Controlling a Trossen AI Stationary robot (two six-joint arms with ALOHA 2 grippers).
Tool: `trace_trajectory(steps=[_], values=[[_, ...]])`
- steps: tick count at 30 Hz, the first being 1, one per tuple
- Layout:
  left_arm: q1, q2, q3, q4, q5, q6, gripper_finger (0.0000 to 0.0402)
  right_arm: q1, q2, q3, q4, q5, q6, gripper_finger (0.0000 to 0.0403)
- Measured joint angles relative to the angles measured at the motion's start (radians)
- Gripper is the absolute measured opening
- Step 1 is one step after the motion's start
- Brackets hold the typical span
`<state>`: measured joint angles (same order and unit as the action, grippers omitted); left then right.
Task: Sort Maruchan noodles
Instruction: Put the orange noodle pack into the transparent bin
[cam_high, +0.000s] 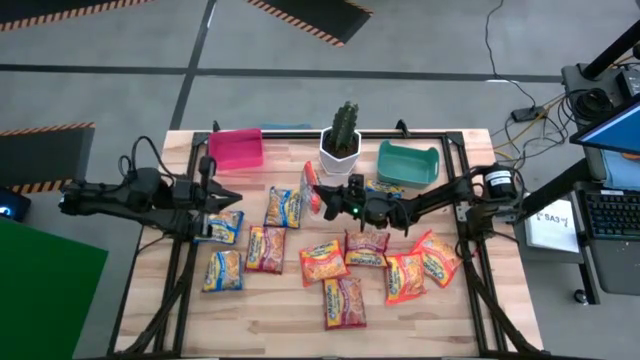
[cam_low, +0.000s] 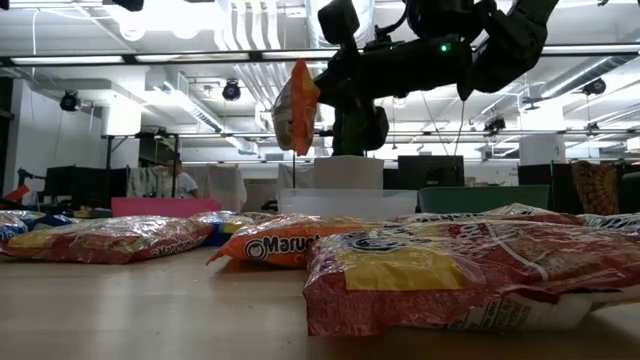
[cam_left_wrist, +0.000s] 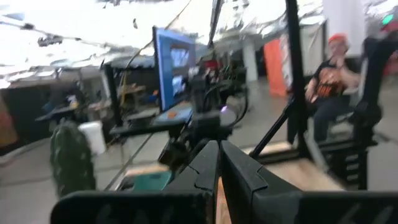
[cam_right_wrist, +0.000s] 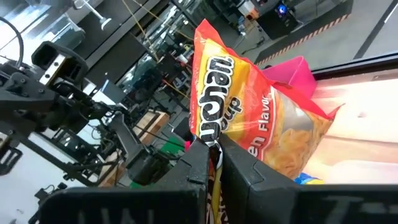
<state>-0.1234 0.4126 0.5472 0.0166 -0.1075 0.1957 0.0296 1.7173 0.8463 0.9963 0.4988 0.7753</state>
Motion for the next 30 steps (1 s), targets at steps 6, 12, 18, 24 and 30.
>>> trace_trajectory(steps=[6,12,18,24,30], values=[[0.0,0.021,0.0,-0.08,-0.145,0.03,0.0,-0.005,0.002,0.0,-0.149,0.078,0.045,0.0012],[0.001,0.043,0.0,-0.072,-0.173,0.044,0.0,-0.007,0.002,0.0,-0.22,0.102,0.087,0.0012],[0.001,0.051,0.0,-0.056,-0.173,0.047,0.0,-0.007,0.002,0.0,-0.255,0.104,0.107,0.0012],[0.001,0.052,0.0,-0.038,-0.174,0.047,0.0,-0.006,0.054,0.002,-0.218,0.123,0.144,0.0012],[0.001,0.058,0.0,-0.033,-0.174,0.047,0.0,-0.006,0.183,0.036,-0.09,0.122,0.176,0.0012]])
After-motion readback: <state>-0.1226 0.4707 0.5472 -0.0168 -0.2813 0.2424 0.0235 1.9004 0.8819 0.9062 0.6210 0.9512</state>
